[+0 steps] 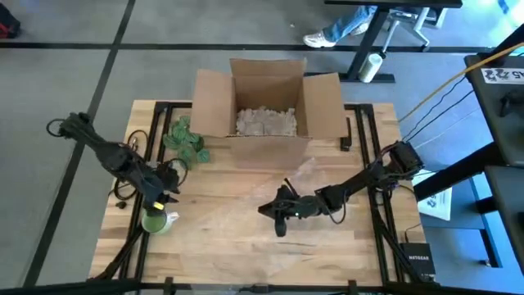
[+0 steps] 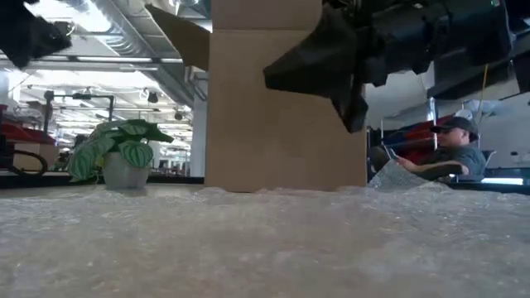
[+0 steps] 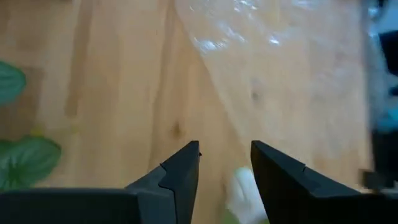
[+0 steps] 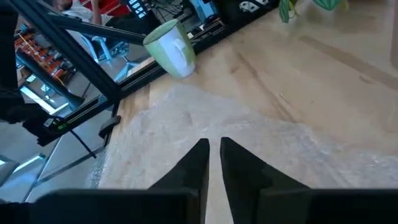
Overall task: Wrap mug
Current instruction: Put the green mug on the bubble wrap
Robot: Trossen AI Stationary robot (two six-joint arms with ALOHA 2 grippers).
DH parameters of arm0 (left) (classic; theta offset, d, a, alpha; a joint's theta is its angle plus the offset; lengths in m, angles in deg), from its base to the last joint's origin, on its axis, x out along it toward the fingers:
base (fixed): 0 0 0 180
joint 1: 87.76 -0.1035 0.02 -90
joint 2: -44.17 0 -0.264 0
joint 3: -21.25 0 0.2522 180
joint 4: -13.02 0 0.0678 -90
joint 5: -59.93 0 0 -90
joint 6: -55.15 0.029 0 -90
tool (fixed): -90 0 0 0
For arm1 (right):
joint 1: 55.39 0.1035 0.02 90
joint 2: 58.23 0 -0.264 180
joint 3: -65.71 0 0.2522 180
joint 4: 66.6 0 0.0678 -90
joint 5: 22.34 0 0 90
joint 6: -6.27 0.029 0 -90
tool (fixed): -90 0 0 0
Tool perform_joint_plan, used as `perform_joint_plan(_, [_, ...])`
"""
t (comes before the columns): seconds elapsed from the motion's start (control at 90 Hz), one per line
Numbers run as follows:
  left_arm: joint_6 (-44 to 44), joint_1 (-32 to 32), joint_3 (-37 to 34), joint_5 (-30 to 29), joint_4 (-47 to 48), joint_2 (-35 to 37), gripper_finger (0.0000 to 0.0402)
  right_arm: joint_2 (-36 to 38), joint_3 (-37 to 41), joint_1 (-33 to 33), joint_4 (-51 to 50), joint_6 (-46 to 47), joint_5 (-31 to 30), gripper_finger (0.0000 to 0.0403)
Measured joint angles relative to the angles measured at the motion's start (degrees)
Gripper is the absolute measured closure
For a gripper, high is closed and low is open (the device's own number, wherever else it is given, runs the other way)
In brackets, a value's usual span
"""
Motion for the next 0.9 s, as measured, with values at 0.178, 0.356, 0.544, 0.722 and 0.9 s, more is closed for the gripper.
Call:
perform_joint_plan(0.178, [-5.4, 2.4, 3.5, 3.5, 7.2, 0.0, 0.0273, 0.0, 0.0, 0.0, -0.3, -0.1, 0.0, 0.0377])
perform_joint_plan(0.356, [-9.1, 6.3, 2.8, 6.5, 8.8, -1.9, 0.0273, 0.0, 0.0, 0.0, -0.3, -0.1, 0.0, 0.0377])
perform_joint_plan(0.544, [-14.3, 11.2, 1.4, 6.7, 11.6, -4.9, 0.0273, 0.0, 0.0, 0.0, -0.3, -0.1, 0.0, 0.0377])
perform_joint_plan(0.722, [-19.1, 15.8, -1.8, 6.7, 7.8, -6.0, 0.0273, 0.0, 0.0, 0.0, -0.3, -0.1, 0.0, 0.0377])
perform_joint_plan(0.9, [-23.6, 18.9, -4.6, 6.6, 4.8, -6.1, 0.0273, 0.0, 0.0, 0.0, -0.3, -0.1, 0.0, 0.0377])
